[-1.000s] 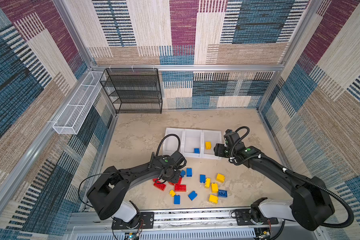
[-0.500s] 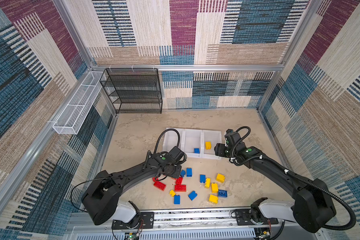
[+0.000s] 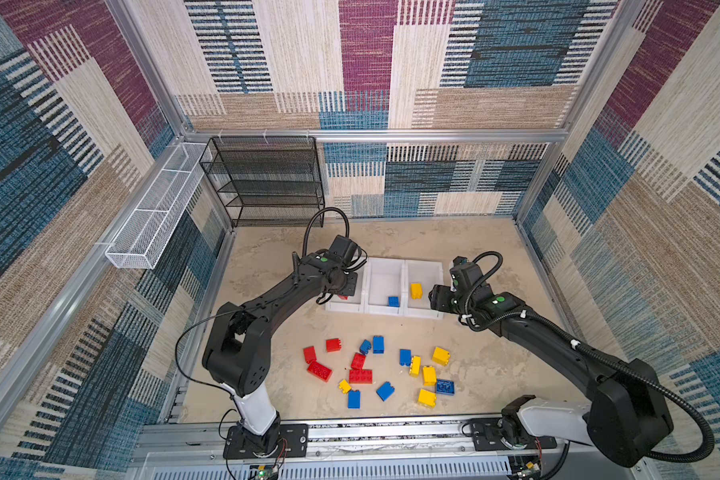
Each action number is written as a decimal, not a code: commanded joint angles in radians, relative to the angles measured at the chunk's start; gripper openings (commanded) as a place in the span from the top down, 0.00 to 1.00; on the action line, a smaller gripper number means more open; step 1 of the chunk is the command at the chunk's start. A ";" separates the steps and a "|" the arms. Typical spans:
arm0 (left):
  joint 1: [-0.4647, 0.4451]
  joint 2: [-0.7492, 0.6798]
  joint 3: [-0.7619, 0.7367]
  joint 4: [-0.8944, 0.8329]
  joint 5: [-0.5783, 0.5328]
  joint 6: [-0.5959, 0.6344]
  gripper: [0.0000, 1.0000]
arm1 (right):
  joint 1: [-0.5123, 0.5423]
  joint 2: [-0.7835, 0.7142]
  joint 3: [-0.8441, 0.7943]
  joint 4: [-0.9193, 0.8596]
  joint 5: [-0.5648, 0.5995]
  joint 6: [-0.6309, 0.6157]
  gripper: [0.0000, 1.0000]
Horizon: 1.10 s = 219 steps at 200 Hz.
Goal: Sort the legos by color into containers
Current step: 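Carry the red brick into the nearest bin compartment and release it, then grasp a yellow brick with the right gripper while the left returns to the pile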
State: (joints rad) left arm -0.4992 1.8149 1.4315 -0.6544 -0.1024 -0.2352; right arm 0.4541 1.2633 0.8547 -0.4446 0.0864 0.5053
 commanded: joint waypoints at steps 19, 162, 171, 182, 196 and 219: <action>0.011 0.066 0.064 -0.028 0.026 0.044 0.72 | 0.000 -0.024 -0.005 -0.015 0.005 0.015 0.29; 0.014 -0.259 -0.227 0.077 0.101 -0.081 0.45 | 0.001 -0.066 -0.043 -0.125 -0.028 0.005 0.27; 0.014 -0.298 -0.278 0.101 0.099 -0.097 0.45 | 0.003 -0.068 -0.049 -0.135 -0.035 0.001 0.28; 0.014 -0.340 -0.348 0.130 0.099 -0.121 0.45 | 0.004 -0.072 -0.057 -0.144 -0.042 -0.002 0.28; 0.015 -0.385 -0.411 0.148 0.113 -0.146 0.45 | 0.008 -0.070 -0.063 -0.158 -0.048 -0.001 0.28; 0.013 -0.437 -0.465 0.147 0.149 -0.176 0.45 | 0.014 -0.054 -0.070 -0.183 -0.057 -0.006 0.28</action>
State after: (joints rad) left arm -0.4858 1.4220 1.0088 -0.5545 0.0074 -0.3435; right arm 0.4614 1.1984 0.7906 -0.5938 0.0452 0.5056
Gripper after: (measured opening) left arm 0.552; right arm 0.722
